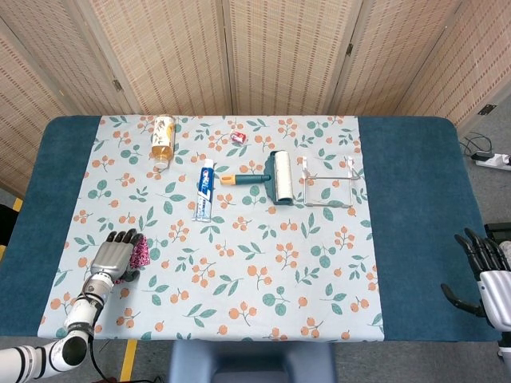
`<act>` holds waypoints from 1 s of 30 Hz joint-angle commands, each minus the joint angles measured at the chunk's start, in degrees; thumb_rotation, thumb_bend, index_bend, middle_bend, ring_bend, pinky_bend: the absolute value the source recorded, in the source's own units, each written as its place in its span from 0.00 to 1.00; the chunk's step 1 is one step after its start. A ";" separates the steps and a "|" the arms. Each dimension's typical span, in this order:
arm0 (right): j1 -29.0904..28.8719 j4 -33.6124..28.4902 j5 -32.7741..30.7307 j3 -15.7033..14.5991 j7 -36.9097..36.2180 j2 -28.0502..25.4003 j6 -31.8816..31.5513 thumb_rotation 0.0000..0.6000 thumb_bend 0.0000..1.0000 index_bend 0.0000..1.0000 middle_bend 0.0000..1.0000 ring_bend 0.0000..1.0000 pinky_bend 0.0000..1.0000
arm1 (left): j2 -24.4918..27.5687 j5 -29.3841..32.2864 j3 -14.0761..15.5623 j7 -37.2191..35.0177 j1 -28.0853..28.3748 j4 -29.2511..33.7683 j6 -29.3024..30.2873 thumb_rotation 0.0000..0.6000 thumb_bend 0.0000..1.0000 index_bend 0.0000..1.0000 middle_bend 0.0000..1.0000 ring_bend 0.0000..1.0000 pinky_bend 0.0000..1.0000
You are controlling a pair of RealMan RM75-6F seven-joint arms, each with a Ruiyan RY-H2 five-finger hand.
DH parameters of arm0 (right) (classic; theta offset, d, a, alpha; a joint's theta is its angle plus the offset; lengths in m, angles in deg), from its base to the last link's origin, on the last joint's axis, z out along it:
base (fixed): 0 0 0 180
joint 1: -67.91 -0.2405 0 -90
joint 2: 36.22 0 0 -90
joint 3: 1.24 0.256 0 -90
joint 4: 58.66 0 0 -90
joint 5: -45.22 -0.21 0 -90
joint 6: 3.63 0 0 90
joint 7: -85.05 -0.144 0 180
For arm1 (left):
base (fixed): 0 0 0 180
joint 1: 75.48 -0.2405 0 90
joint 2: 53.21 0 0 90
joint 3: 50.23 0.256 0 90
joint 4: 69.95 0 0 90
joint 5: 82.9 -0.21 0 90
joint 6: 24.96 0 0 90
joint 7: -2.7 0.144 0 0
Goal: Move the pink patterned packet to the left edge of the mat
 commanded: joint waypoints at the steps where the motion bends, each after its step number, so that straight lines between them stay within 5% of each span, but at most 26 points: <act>1: -0.01 0.03 -0.01 -0.01 -0.02 0.01 0.04 0.89 0.34 0.00 0.00 0.00 0.00 | -0.16 0.72 0.16 0.02 0.35 -0.32 0.11 0.87 0.36 0.05 0.00 0.00 0.00; 13: 0.04 0.03 -0.08 0.01 -0.06 -0.01 0.07 0.89 0.34 0.00 0.00 0.00 0.00 | -0.90 2.97 0.81 0.24 1.35 -1.55 0.43 0.87 0.36 0.05 0.00 0.00 0.00; 30: -0.02 0.12 0.03 0.12 -0.17 0.01 -0.05 0.89 0.34 0.00 0.00 0.00 0.00 | -1.05 -0.41 1.49 -1.28 0.63 -0.55 3.43 0.90 0.36 0.19 0.00 0.00 0.00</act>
